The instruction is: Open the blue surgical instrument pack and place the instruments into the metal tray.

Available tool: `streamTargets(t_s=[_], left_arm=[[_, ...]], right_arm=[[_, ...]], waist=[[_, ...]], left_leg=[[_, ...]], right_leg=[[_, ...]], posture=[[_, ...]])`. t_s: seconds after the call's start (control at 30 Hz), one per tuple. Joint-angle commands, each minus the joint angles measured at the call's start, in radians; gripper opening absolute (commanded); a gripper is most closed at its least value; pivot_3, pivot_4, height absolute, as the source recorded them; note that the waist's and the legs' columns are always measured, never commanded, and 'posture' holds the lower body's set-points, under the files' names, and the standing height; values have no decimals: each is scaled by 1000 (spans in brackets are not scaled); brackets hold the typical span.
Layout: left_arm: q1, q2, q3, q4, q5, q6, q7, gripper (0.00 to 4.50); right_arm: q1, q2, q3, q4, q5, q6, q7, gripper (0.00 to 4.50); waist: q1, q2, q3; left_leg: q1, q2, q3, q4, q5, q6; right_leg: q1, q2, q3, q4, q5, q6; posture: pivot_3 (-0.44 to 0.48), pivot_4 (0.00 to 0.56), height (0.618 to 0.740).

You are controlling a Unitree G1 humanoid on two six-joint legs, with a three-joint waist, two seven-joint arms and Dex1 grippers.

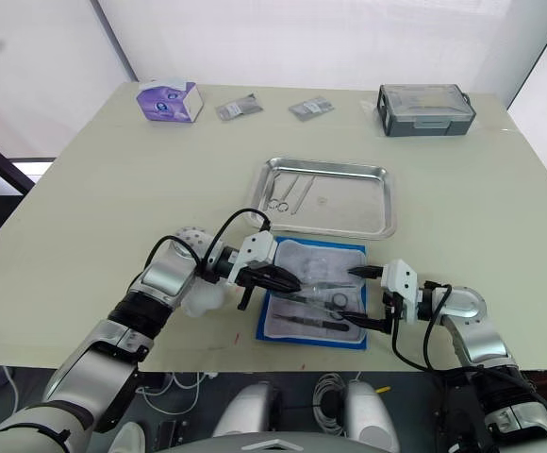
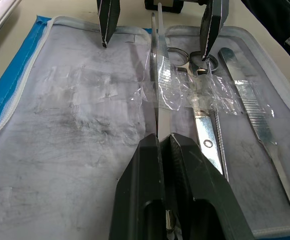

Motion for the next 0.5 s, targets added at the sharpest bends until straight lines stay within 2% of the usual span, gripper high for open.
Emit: streamTargets(t_s=[0.03,0.5], left_arm=[[-1,1,15,-13,9,-31,22,835],[27,-4,14,-49,-13,-48,9,835]], right_arm=[[69,-14,74,92,-88,73,0,4500],[64,-11,75,97,-89,70,0,4500]], waist=[[0,0,0],[0,0,0]], left_leg=[[0,0,0,0,0,0],[0,0,0,0,0,0]], right_leg=[[0,0,0,0,0,0],[0,0,0,0,0,0]], posture=[[0,150,740],[0,150,740]])
